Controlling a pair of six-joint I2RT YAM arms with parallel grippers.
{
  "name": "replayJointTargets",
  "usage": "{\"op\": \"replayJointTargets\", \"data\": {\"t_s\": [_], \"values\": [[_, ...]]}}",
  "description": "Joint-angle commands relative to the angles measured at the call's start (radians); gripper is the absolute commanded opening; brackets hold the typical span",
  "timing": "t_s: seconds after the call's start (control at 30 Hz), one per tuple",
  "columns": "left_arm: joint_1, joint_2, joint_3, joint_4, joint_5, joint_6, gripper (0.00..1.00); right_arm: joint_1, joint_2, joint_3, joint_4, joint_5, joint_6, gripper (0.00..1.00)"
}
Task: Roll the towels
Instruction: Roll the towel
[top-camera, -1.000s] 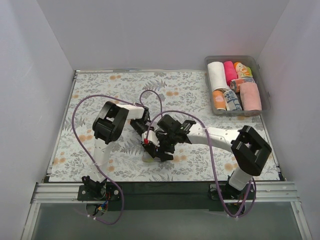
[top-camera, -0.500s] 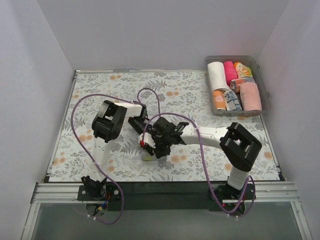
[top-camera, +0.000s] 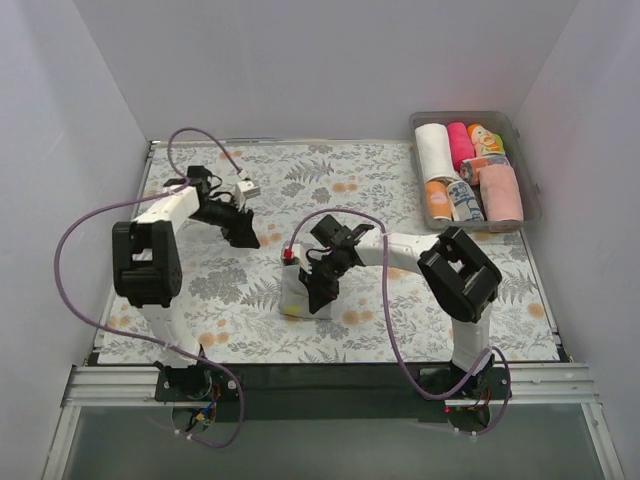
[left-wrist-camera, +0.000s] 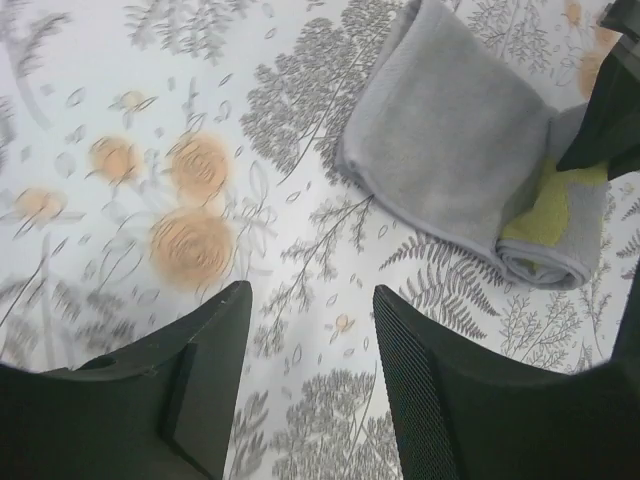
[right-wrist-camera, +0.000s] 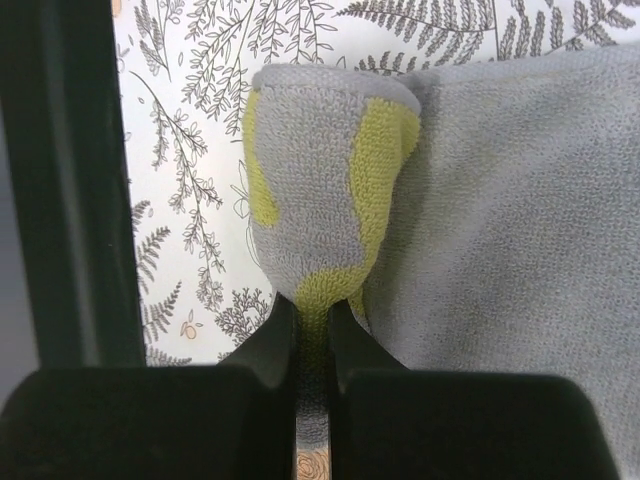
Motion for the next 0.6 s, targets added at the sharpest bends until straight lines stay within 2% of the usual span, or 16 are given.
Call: {"op": "replayJointTargets", "data": {"t_s": [0.0,0.13,0.2,0.23,0.27,0.37,0.43,0.57], "values": [[0.033,-0.216,-0.101,0.133,-0.012,-0.033,0.49,-0.044,0.121,0.052,-0.142,-0.105,0.06,0.01],[-0.013,-0.445,-0.28,0.185,-0.044,0.053,0.59,-0.086,0.218,0.131,-0.196,-0.186,0.076,0.01],[-0.078,-0.587,-0.4,0.219,-0.143,0.091,0.6,-0.105,0.271,0.168,-0.217,-0.227,0.082,0.01],[-0.157,-0.633,-0.441,0.237,-0.176,0.12,0.6,-0.112,0.29,0.184,-0.227,-0.241,0.08,0.01],[-0.196,-0.717,-0.522,0.277,-0.211,0.133,0.61,-0.118,0.308,0.194,-0.247,-0.255,0.08,0.01],[-0.352,-0.846,-0.637,0.381,-0.309,0.134,0.64,-0.141,0.381,0.247,-0.29,-0.29,0.068,0.01],[-0.464,-0.878,-0.675,0.423,-0.375,0.142,0.64,-0.155,0.411,0.262,-0.296,-0.292,0.063,0.01],[-0.598,-0.844,-0.713,0.49,-0.421,0.179,0.62,-0.168,0.466,0.299,-0.331,-0.3,0.05,0.01]]}}
